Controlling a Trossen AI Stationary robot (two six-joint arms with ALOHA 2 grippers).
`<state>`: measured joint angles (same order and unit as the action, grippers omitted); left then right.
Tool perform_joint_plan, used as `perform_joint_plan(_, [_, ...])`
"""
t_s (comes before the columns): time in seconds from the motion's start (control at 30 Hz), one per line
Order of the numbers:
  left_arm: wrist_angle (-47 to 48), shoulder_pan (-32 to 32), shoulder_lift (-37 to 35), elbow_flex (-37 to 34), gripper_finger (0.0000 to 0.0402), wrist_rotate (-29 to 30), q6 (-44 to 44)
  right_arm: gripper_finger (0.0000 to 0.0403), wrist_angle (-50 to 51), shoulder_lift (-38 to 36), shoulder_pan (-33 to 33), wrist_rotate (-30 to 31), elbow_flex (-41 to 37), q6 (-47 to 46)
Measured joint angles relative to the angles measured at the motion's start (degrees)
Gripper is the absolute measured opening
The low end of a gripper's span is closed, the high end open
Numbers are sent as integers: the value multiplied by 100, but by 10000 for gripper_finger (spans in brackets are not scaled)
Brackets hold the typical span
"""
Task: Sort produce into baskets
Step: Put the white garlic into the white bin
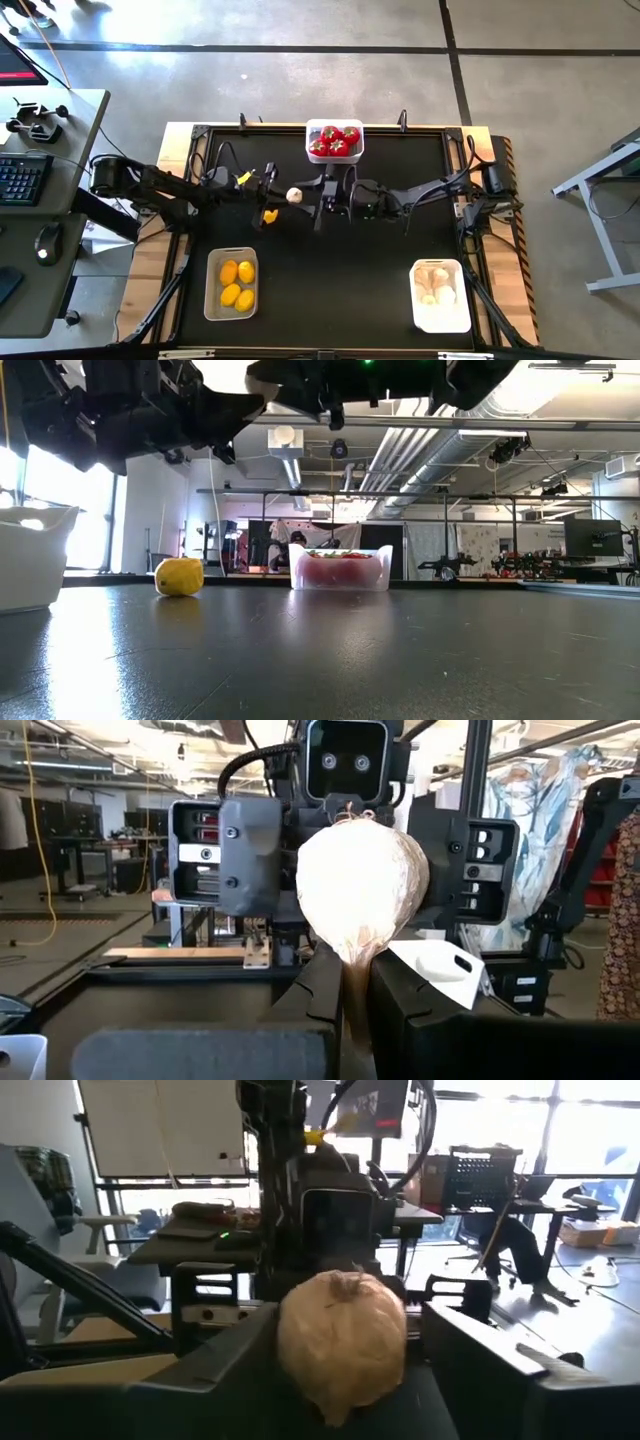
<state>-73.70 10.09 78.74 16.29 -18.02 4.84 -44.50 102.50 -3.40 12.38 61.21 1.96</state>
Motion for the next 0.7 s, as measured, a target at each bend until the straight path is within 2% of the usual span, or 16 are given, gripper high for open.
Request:
perform_joint_plan(0.23, [60,2,0,0,26,119,175,166,21,-25,2,-64,43,59])
perform_joint_plan(0.4, [140,-37,0,2,72,136,63,124,900,-409,-15,23,223,217])
perform_joint_plan(0.57, [328,-42,0,0,116,206,59,117,1973,-1031,-146,223,269,200])
perform_joint_plan(0.7, [546,-40,0,0,136,293,48,117,3162,-1679,-409,235,269,-151])
